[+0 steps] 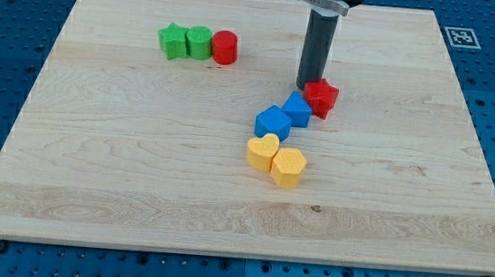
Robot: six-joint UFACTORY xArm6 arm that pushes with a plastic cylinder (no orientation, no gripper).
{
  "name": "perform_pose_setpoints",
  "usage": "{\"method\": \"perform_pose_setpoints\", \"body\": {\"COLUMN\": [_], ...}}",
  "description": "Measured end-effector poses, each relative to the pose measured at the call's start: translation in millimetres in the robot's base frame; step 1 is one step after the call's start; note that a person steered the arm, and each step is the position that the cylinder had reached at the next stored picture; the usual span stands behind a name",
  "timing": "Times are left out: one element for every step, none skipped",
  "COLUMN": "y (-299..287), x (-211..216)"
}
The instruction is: Push the red star right of the blue triangle
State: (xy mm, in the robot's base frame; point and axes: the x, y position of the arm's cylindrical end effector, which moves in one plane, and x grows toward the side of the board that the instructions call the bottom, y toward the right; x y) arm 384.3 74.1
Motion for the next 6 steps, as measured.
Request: {"method": "perform_pose_setpoints", "body": {"y": [0.0,0.0,0.0,0.0,0.0,0.0], "x": [4.8,10.0,10.4,13.8,13.8,-9.5]}}
